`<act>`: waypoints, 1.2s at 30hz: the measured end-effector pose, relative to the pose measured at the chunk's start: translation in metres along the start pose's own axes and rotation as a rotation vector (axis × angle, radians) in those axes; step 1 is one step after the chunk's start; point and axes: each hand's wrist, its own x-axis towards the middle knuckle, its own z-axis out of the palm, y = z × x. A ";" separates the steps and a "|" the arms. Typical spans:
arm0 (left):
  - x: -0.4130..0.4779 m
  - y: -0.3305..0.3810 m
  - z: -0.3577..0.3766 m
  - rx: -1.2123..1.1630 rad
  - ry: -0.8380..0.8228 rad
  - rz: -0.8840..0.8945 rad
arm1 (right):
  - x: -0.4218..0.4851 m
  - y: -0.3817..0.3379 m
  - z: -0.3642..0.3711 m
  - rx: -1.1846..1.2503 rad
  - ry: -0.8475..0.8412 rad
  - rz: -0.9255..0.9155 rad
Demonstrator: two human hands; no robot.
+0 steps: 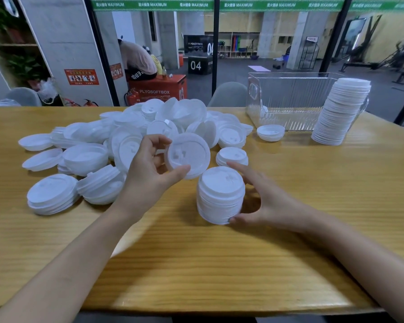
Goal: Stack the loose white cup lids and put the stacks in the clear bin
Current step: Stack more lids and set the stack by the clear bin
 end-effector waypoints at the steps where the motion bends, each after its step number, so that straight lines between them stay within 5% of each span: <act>1: 0.000 0.000 0.000 -0.014 0.002 -0.020 | 0.001 0.000 0.001 0.000 0.008 0.000; 10: 0.023 0.016 -0.013 -0.230 0.135 -0.171 | 0.040 -0.002 0.015 -0.093 0.050 -0.006; 18: 0.043 0.010 -0.008 -0.297 -0.080 -0.305 | 0.060 0.001 0.018 0.148 0.223 -0.032; 22: 0.037 0.005 -0.003 -0.171 -0.195 -0.255 | 0.050 -0.002 0.013 0.194 0.286 -0.115; 28: 0.033 0.003 -0.007 0.207 -0.128 -0.089 | 0.043 -0.004 0.006 0.208 0.293 -0.174; 36: 0.032 -0.016 -0.015 0.283 -0.214 -0.099 | 0.043 0.000 0.010 0.165 0.243 -0.180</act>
